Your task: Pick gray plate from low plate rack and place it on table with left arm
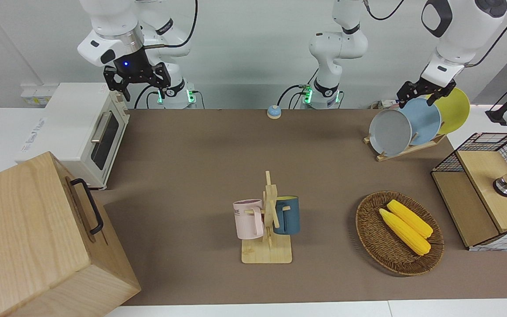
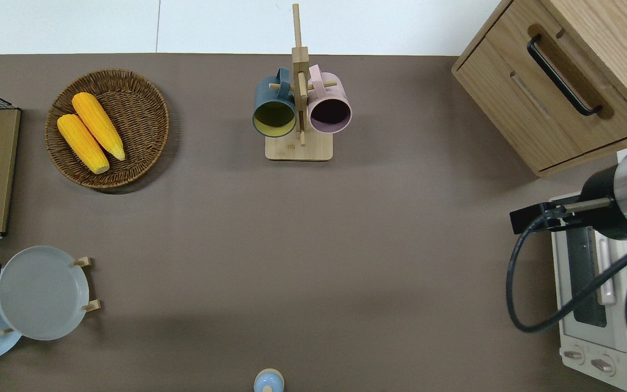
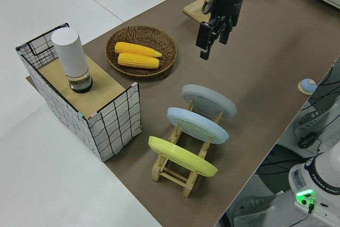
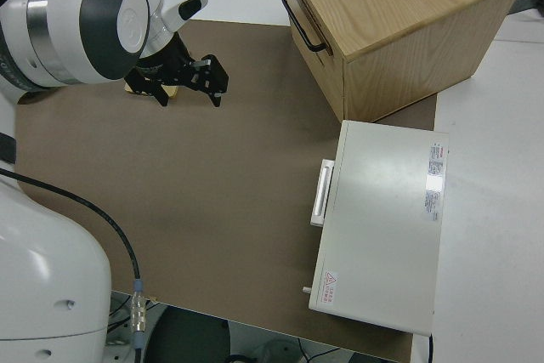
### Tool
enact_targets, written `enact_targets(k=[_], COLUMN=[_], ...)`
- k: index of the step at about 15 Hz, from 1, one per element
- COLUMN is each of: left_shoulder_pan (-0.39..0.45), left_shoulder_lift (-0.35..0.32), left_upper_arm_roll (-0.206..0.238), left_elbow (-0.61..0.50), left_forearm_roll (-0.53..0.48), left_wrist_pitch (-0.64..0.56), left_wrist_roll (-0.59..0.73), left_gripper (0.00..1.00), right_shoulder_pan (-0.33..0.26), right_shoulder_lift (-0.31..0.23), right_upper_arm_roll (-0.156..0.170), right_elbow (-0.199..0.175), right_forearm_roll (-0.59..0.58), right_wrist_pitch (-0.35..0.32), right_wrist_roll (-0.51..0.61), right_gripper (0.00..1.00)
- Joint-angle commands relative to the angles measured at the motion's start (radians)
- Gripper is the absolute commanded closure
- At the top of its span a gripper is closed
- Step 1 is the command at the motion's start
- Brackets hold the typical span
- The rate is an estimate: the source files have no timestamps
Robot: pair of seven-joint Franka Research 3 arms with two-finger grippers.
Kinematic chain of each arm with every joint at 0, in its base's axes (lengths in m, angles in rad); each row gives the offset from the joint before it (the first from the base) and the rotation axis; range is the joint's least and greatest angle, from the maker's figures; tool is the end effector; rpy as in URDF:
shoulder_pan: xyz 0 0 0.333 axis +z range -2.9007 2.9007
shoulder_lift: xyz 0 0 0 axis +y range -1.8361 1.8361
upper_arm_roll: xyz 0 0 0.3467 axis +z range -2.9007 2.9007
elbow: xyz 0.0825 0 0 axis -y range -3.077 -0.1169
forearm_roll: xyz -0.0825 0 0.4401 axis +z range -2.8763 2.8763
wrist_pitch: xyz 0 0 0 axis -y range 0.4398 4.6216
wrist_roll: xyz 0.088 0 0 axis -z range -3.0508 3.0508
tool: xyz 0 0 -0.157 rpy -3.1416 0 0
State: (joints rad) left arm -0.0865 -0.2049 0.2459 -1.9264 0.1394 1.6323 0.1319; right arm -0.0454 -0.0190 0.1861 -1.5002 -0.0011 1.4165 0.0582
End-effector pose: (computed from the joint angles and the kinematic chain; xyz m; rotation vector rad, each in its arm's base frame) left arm 0.5217 0.1128 0.5375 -3.0626 -0.0077 0.1631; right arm 0.5787 0.0829 0.6402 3.1263 0.1286 -0.1006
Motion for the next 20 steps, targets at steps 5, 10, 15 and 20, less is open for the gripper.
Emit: enact_targets(k=[5,10,15,20], left_shoulder_pan=[0.039,0.060,0.083,0.083], left_shoulder_lift=[-0.074,-0.076,-0.076,-0.074], left_upper_arm_roll=[0.004,0.006,0.006,0.004], left_elbow=[-0.245,-0.367,-0.437,-0.439], left_forearm_roll=[0.101,0.105,0.105,0.105], left_wrist_pitch=[0.203,0.334,0.423,0.423], left_wrist_roll=[0.021,0.021,0.021,0.021], left_gripper=[0.01,0.01,0.01,0.21], right_shoulder_pan=[-0.010,-0.010,-0.010,-0.010], right_shoulder_lift=[-0.002,-0.002,-0.002,-0.002], right_upper_arm_roll=[0.006,0.006,0.006,0.006], right_elbow=[0.006,0.006,0.006,0.006], right_forearm_roll=[0.010,0.010,0.010,0.010], right_wrist_pitch=[-0.014,-0.014,-0.014,-0.014], right_wrist_roll=[0.000,0.000,0.000,0.000], right_gripper=[0.011,0.011,0.011,0.013])
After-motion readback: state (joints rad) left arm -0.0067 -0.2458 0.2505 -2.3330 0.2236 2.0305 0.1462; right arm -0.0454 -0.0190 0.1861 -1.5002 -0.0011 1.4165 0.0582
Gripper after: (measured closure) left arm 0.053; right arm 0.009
